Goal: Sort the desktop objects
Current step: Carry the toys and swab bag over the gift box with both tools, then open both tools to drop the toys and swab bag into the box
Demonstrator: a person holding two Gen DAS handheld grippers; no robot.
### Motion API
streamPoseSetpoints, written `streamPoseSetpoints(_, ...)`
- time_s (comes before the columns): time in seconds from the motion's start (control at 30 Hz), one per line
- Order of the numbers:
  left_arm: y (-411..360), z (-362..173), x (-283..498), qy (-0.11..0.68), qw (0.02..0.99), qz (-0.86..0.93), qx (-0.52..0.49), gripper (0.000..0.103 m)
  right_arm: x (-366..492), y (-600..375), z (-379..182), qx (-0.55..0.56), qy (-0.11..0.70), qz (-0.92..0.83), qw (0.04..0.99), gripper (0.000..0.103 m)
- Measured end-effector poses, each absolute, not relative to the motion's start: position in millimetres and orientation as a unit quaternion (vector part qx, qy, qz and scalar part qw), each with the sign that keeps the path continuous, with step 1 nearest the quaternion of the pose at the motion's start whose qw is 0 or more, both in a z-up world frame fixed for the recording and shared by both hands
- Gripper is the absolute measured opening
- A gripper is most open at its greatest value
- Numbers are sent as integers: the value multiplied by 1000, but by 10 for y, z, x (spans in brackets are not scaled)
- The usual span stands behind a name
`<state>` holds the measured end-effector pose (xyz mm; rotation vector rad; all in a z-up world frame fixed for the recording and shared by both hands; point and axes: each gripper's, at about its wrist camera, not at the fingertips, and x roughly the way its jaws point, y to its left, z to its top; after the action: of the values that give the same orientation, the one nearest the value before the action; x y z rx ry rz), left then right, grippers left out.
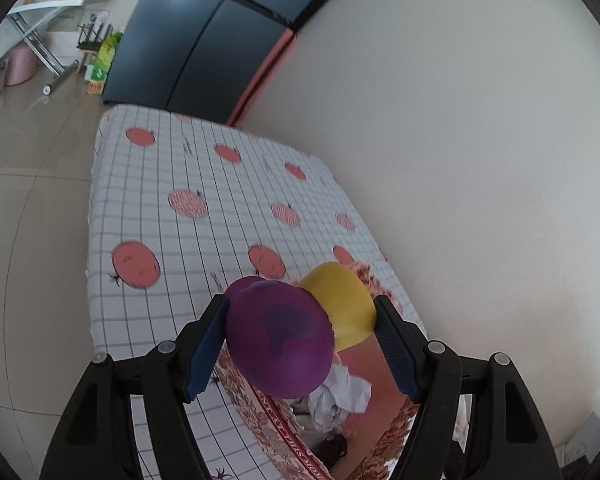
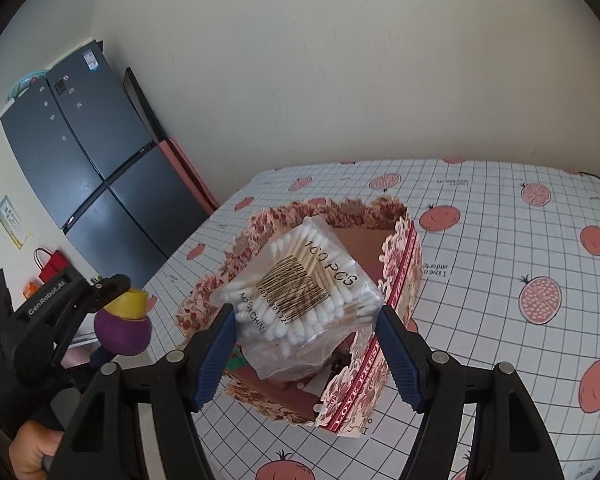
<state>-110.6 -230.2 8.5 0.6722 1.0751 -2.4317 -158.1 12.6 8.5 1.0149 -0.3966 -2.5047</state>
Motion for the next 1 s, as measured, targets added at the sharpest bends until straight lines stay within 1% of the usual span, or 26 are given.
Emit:
streamPoseSetpoints(0.4,-2121,-96,-1381,370,174,-862,298,74,-1622,74,42,365,-138,-898,204,74)
streamPoseSetpoints(1.0,-2077,-93,-1437,357,166,-864,312,74,-1618,56,37,361,-134,-900,204,74)
